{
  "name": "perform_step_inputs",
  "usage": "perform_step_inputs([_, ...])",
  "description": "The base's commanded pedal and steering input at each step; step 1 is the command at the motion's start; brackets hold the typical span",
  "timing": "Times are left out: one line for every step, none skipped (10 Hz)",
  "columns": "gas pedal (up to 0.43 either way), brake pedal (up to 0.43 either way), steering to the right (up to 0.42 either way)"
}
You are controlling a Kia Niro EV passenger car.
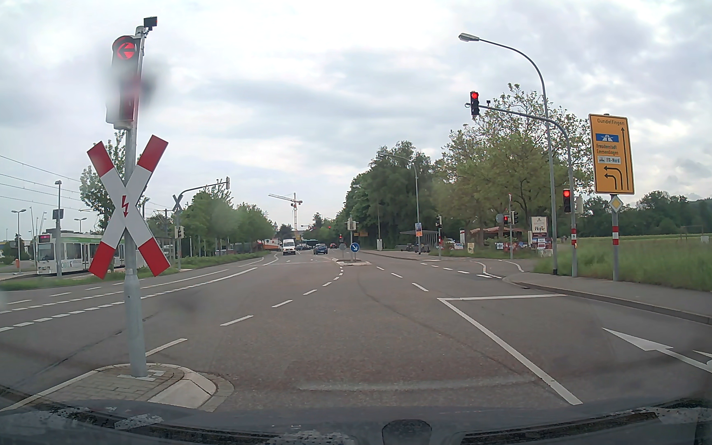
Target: Follow the waypoints while adhering to traffic rules and regulations
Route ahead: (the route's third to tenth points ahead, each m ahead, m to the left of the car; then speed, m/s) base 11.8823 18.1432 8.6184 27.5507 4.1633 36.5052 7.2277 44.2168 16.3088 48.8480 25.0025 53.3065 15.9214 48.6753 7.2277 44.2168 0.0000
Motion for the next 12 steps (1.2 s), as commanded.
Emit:
perform_step_inputs([0.000,0.201,0.009])
perform_step_inputs([0.000,0.201,0.009])
perform_step_inputs([0.000,0.201,0.009])
perform_step_inputs([0.000,0.201,0.009])
perform_step_inputs([0.000,0.201,0.009])
perform_step_inputs([0.000,0.201,0.009])
perform_step_inputs([0.000,0.201,0.009])
perform_step_inputs([0.000,0.201,0.009])
perform_step_inputs([0.000,0.201,0.009])
perform_step_inputs([0.000,0.201,0.010])
perform_step_inputs([0.000,0.201,0.010])
perform_step_inputs([0.000,0.201,0.009])
